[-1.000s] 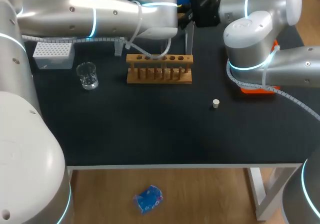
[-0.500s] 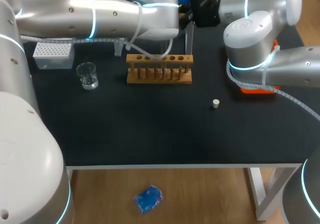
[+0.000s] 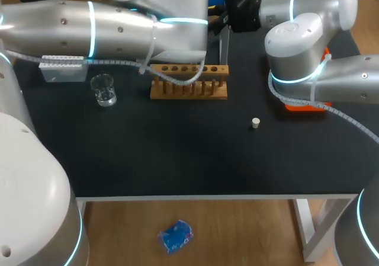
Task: Invert the test tube, pick up the pipette, mount the tip to pipette, aspirate from beaker and dispense into the tube, eject the tip, return the pipette, and cap with the stopper.
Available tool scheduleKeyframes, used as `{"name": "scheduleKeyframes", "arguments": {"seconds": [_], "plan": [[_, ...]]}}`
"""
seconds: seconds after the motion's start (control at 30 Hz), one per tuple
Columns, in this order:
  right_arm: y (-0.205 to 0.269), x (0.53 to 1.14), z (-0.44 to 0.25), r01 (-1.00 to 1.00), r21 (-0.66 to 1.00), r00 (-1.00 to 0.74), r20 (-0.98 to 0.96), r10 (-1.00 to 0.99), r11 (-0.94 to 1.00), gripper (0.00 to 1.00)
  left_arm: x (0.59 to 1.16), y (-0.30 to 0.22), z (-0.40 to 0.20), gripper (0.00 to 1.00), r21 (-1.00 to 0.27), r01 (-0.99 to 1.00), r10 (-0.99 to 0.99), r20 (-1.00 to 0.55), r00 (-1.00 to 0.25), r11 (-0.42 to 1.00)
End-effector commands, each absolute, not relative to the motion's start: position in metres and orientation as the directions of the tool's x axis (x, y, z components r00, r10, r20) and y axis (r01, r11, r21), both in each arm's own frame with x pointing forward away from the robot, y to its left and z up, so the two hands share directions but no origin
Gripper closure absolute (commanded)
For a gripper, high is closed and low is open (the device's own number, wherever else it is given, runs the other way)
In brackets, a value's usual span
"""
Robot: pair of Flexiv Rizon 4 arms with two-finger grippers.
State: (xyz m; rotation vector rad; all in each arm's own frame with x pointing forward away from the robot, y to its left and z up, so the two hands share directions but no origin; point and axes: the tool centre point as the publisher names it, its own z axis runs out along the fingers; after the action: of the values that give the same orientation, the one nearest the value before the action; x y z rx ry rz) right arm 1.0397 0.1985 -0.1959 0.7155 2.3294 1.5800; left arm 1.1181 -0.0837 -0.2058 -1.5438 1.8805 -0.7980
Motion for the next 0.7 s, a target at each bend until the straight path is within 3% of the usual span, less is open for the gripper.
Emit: {"name": "scheduleKeyframes", "arguments": {"seconds": [0.03,0.37,0.7], "plan": [[0.198,1.04,-0.196,0.262,0.918,-0.853,0.076,0.517,0.297,0.0,1.085,-0.074,-0.2,0.0,-0.784,-0.598,-0.976,-0.04,-0.216,0.165],[0.164,1.023,-0.171,0.194,0.931,-0.883,0.028,0.469,0.309,0.0,1.035,-0.073,-0.189,0.0,-0.821,-0.485,-0.89,-0.06,-0.451,0.301],[0.12,0.98,-0.165,0.132,0.936,-0.905,-0.021,0.425,0.326,0.0,0.989,-0.09,-0.185,0.0,-0.837,-0.306,-0.647,-0.073,-0.759,0.454]]}}
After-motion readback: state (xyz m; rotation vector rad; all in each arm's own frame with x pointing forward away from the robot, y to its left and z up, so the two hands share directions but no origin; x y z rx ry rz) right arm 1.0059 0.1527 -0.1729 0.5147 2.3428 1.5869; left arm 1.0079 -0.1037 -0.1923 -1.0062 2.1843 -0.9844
